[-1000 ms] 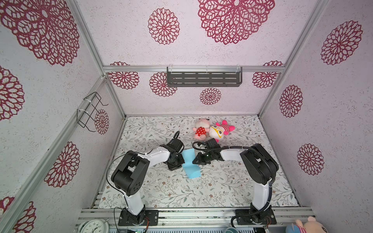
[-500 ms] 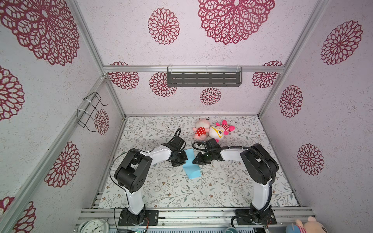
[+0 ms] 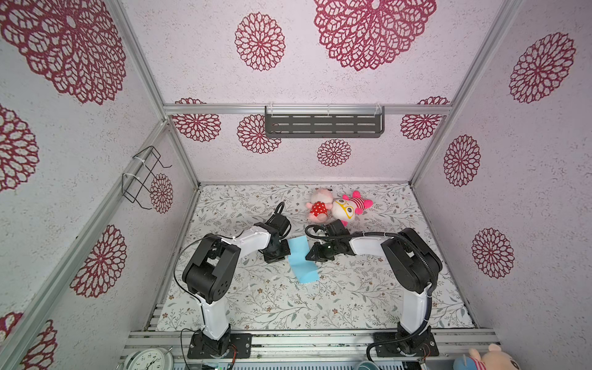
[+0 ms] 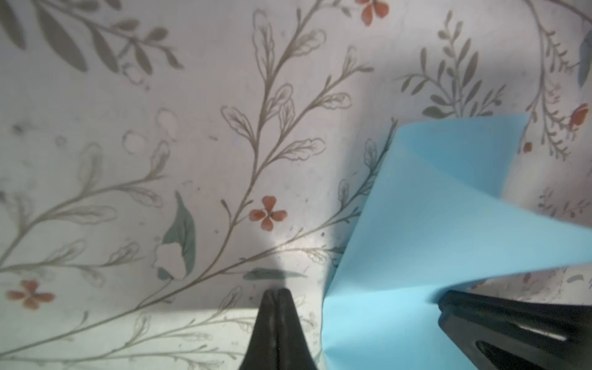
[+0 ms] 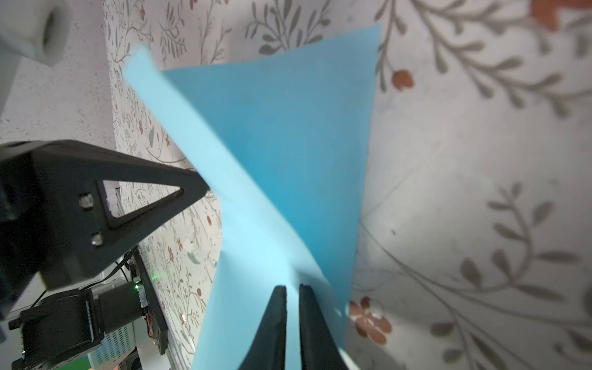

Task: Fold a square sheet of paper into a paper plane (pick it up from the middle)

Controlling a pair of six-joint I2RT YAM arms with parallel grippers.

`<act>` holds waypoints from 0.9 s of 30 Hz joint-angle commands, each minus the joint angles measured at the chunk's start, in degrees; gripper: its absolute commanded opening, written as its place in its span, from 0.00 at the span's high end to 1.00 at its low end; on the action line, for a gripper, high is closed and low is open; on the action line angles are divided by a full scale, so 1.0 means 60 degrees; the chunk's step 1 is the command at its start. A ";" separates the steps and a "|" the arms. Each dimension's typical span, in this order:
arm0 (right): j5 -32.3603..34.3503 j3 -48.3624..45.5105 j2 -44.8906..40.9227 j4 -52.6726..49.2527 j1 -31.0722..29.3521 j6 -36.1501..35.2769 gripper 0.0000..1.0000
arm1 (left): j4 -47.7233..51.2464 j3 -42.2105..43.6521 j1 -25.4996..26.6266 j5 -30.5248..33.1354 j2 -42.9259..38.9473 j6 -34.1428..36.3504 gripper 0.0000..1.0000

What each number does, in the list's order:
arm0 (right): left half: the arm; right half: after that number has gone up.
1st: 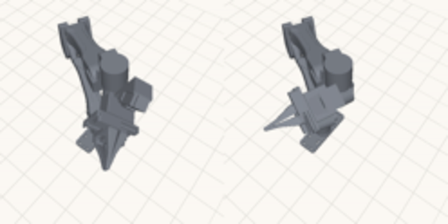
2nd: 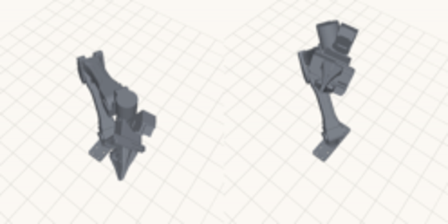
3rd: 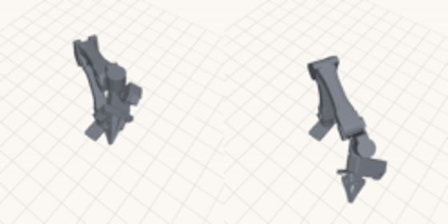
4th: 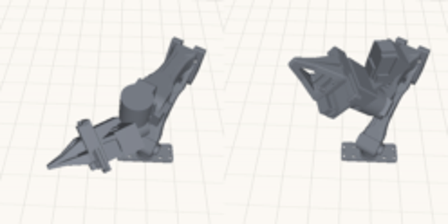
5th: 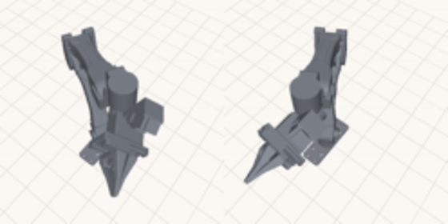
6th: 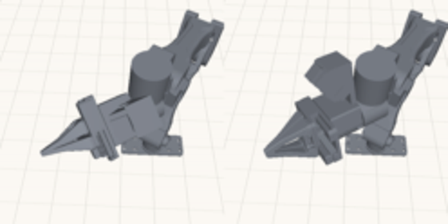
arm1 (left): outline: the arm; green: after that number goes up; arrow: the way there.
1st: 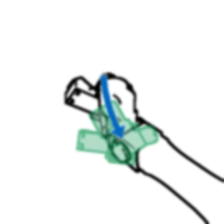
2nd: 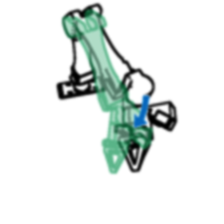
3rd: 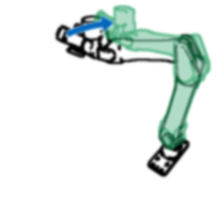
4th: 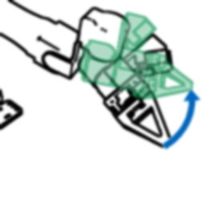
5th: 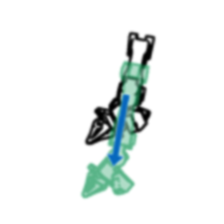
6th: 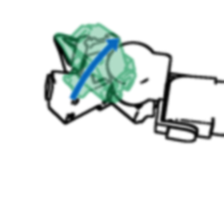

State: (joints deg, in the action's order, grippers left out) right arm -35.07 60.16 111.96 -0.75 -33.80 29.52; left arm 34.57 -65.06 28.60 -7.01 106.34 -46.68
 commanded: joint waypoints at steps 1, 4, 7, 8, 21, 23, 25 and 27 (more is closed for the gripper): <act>0.2200 -0.0518 0.0856 -0.1270 0.0001 -0.0207 0.85 | -0.1573 0.0147 -0.0029 -0.1502 -0.0478 0.0213 1.00; 0.2154 -0.0549 0.0852 -0.1222 0.0009 -0.0188 0.85 | -0.2355 0.0284 -0.0088 -0.2121 -0.0367 0.0067 1.00; 0.2172 -0.0563 0.0877 -0.1209 0.0008 -0.0203 0.85 | -0.2324 0.0107 -0.0145 -0.2059 0.0073 0.0029 1.00; 0.2172 -0.0565 0.0881 -0.1200 0.0008 -0.0190 0.85 | -0.2170 -0.0004 -0.0160 -0.1906 0.0251 0.0038 1.00; 0.2382 -0.0798 0.0865 -0.1134 -0.0006 -0.0159 0.85 | -0.0826 0.0343 -0.1129 -0.0611 0.0608 0.1048 1.00; 0.2397 -0.0777 0.0855 -0.1163 -0.0006 -0.0189 0.85 | -0.0806 0.0289 -0.1301 -0.0791 0.0454 0.1112 1.00; 0.2426 -0.0780 0.0826 -0.1193 -0.0006 -0.0203 0.85 | -0.0935 0.0163 -0.1350 -0.1048 0.0275 0.1103 1.00; 0.2435 -0.0784 0.0809 -0.1207 -0.0013 -0.0203 0.85 | -0.1264 0.0091 -0.1311 -0.1564 0.0064 0.0947 1.00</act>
State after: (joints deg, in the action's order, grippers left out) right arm -34.96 59.22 111.74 0.69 -33.80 29.54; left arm 26.26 -64.86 21.06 -15.57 108.84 -41.63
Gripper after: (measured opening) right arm 0.146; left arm 0.039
